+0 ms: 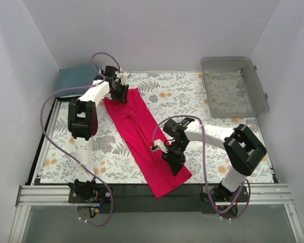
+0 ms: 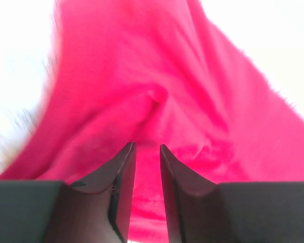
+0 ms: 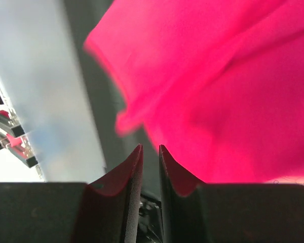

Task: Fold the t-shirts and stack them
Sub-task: Fold the tshirt

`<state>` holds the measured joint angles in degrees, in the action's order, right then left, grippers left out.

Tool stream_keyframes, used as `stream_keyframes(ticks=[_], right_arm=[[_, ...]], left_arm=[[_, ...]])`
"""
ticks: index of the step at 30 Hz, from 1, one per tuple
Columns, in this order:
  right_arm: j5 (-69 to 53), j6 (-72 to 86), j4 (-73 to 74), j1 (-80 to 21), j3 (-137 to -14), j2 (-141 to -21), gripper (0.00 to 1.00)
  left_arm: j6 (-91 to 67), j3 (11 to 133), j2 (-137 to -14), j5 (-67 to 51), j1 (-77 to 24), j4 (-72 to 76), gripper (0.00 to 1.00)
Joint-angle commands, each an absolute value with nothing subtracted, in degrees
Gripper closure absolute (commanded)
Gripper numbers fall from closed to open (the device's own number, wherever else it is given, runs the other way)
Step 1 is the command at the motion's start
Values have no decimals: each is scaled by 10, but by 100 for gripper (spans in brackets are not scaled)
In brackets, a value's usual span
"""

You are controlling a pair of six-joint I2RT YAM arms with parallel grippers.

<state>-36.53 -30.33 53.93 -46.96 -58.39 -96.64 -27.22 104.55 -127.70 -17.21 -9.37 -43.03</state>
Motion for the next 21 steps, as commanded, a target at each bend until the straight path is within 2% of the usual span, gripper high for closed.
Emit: stream_keyframes(ticks=[1,5,10,17,21], right_arm=[[-447,-308,559,-454,-628,-895,74],[-405,-296,540,-412,-656,-913,73],[-358,-259,482,-405,-681,-958,74],[-354,-240,438,-405,-707,-1031,76],[-375,-231,424,-410,-687,-1049,76]], left_arm=[[-284,1156,-1238,-195,-96,-462,74],[-299,1076,-1156,-206,-91,-422,72],[-339,917,-1090,-219,-91,-395,72],[-369,805,-1081,-208,-94,-380,74],[-371,782,-1104,-183,-103,-362,75]])
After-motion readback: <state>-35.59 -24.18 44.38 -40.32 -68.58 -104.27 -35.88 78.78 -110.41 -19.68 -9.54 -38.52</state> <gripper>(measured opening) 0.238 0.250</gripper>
